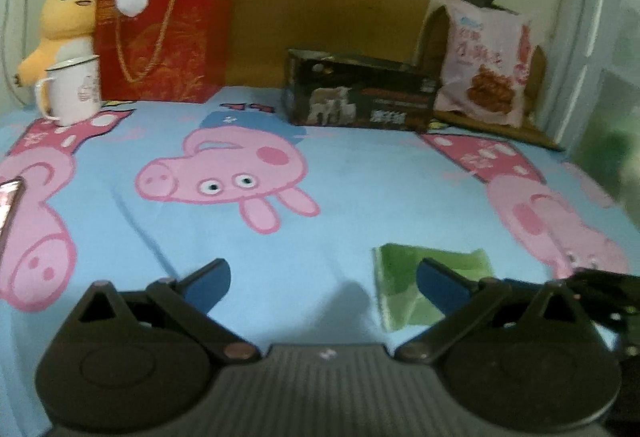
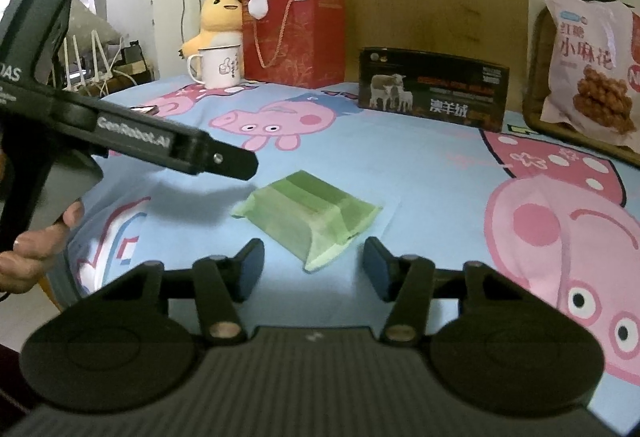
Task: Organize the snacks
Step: 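Close the left tool on the green square pack and lift it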
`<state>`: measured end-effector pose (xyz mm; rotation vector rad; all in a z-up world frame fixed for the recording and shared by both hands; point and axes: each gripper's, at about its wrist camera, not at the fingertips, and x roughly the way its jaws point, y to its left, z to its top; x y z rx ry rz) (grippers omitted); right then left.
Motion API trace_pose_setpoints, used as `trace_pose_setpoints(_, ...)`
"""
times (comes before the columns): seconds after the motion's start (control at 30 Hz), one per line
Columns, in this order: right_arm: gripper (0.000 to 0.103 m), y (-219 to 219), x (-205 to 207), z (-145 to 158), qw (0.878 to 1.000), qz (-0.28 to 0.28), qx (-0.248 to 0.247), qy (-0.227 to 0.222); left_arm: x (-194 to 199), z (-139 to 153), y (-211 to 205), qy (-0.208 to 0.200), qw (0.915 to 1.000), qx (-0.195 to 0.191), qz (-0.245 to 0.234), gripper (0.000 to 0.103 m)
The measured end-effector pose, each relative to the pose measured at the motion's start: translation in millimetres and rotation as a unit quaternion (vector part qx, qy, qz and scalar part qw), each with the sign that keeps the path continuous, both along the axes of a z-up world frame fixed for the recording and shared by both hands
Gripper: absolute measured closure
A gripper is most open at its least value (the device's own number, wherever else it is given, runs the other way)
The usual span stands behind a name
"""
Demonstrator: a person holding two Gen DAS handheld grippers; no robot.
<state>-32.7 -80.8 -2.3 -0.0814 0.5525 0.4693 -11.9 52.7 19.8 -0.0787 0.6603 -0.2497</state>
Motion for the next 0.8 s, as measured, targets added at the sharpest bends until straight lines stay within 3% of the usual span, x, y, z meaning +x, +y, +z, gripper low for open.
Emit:
trace_pose_setpoints(0.13, 0.050, 0.2, 4.2, -0.5, 1.000, 0.002, 0.000, 0.000, 0.5, 4.8, -0.2, -0.006, 0.9993, -0.025, -0.027, 0.003)
trace_pose_setpoints(0.33, 0.060, -0.5, 7.6, -0.3, 1.000, 0.003, -0.003, -0.001, 10.3, 0.8, -7.7, 0.029, 0.9949, -0.066, -0.070, 0.027)
trace_pose_setpoints(0.4, 0.062, -2.5, 8.8, 0.0, 1.000, 0.001, -0.001, 0.001, 17.3, -5.3, -10.9, 0.055, 0.9905, -0.090, -0.087, 0.039)
trace_pose_setpoints(0.5, 0.068, -3.7, 8.1, 0.1, 1.000, 0.005, -0.003, 0.002, 22.1, -9.7, -17.3, 0.072, 0.9837, -0.121, -0.111, 0.045)
trace_pose_setpoints(0.53, 0.070, -4.1, 7.0, 0.8, 1.000, 0.005, -0.005, 0.001, 23.9, -11.0, -21.4, 0.082, 0.9792, -0.138, -0.125, 0.045)
trace_pose_setpoints(0.63, 0.070, -10.4, 1.9, 3.7, 1.000, -0.013, -0.025, -0.001, 27.4, -11.6, -41.3, 0.080, 0.9764, -0.134, -0.149, 0.045)
trace_pose_setpoints(0.8, 0.069, -42.8, -20.8, 5.4, 0.996, -0.085, -0.037, 0.002, 39.1, -13.7, -79.1, 0.114, 0.9544, -0.164, -0.222, 0.045)
